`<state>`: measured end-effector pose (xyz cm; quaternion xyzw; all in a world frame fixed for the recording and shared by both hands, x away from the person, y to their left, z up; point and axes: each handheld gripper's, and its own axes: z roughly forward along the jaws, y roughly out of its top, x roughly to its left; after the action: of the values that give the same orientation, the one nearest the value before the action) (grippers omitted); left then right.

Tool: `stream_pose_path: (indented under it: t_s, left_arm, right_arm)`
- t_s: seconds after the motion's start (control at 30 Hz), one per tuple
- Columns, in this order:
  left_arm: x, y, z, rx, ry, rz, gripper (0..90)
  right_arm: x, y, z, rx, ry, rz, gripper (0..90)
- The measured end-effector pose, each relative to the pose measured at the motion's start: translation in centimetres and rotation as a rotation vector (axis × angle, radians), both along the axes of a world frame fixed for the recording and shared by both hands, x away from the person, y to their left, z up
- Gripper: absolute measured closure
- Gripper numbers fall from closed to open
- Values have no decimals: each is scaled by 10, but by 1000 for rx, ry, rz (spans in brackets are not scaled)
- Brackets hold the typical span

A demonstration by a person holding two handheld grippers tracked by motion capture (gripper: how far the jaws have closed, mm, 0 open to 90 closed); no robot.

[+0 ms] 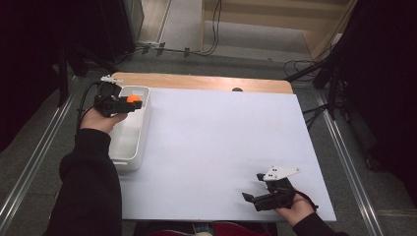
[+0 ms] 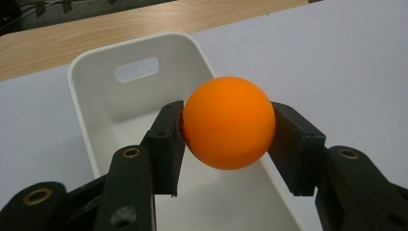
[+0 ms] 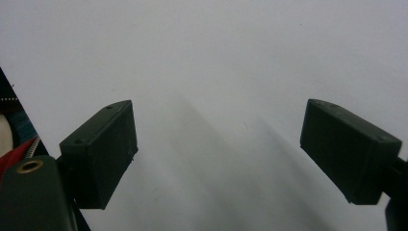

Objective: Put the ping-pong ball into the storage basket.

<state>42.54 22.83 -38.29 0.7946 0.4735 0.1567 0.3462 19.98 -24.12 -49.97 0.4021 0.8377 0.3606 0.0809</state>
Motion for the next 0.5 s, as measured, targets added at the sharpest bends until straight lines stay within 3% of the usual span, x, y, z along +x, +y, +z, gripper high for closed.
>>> stream_pose_path:
  t_s: [0.5]
  left_arm:
    - [6, 5, -15, 0, 31, 28, 498]
  right_arm:
    - [0, 0, 0, 3, 0, 0, 115]
